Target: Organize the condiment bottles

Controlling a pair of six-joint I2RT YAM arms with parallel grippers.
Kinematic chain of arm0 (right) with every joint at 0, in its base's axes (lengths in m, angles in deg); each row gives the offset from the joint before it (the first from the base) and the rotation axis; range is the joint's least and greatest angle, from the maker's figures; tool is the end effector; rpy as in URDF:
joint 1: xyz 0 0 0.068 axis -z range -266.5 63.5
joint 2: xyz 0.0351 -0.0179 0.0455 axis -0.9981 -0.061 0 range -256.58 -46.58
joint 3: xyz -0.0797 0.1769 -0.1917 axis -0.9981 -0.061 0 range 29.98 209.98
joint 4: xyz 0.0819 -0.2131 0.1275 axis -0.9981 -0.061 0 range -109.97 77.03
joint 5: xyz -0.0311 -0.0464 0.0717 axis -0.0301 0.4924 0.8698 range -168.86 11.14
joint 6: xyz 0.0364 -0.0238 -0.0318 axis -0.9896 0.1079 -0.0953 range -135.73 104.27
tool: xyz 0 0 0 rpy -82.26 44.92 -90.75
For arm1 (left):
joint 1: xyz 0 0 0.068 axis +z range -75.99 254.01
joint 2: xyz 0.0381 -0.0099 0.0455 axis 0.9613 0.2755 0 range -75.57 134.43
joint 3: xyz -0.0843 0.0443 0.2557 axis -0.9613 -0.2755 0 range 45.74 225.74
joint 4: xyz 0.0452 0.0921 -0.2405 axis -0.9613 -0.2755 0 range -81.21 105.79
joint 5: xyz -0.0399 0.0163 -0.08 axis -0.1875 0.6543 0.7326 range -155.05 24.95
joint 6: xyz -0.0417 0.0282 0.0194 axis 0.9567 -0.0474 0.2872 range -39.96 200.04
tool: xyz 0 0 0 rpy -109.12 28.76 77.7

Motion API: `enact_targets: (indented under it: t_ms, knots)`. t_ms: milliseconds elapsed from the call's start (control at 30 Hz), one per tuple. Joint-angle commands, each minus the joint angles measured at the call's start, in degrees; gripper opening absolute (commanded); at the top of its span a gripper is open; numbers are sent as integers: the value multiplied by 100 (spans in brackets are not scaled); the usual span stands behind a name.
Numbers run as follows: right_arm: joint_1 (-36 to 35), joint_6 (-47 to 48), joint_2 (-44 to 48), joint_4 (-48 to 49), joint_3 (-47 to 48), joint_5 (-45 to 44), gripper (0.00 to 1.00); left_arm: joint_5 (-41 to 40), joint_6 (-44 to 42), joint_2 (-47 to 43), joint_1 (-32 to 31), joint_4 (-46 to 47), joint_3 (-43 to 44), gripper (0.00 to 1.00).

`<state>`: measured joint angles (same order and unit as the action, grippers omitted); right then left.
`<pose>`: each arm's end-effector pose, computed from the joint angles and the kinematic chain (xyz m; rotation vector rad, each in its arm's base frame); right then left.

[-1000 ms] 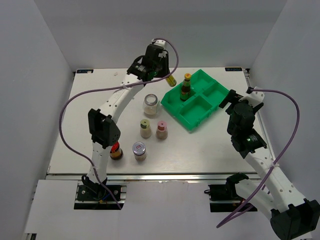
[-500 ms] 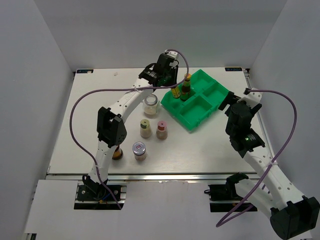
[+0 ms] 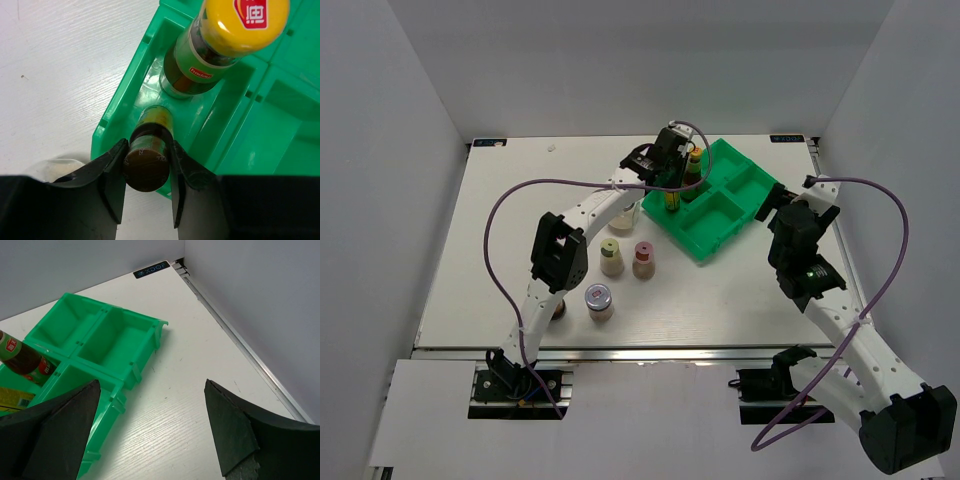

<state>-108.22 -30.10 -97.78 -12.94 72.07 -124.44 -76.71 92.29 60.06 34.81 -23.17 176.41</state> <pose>0.1986 0.0518 0.3240 0.4661 1.6206 -0.2149 0.4203 -0.3334 0.2612 0.4436 2.2847 -0.2151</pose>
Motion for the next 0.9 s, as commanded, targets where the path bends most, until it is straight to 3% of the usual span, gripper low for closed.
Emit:
enact_targets:
  t_ms: [0, 100, 133, 267, 567, 600, 733, 800, 867]
  knots:
    - [45, 48, -4, 234, 10, -214, 89, -187, -109, -134, -44, 231, 292, 25]
    - [36, 57, -4, 243, 10, -223, 89, -187, -153, -125, -70, 231, 292, 43]
    - [36, 66, -13, 252, 10, -214, 89, -222, -162, -116, -88, 222, 292, 53]
    - [44, 136, -13, 252, 36, -83, 89, -266, -179, -169, -88, 213, 292, 69]
    - [44, 565, 75, 190, 168, 1023, 89, -82, -170, -643, -96, 135, 257, 78]
    - [36, 619, 92, 190, 186, 1303, 89, -30, -170, -730, -97, 134, 153, 98]
    - [9, 953, -38, 42, 404, 3316, 89, -213, -144, -1773, -88, 291, -672, 98]
    - [-192, 1085, -232, -273, 546, 3826, 89, -641, -57, -2284, -70, 476, -1591, 98]
    - [-681, 1190, -564, -346, 695, 3768, 89, -933, 110, -3125, -18, 784, -2271, 98]
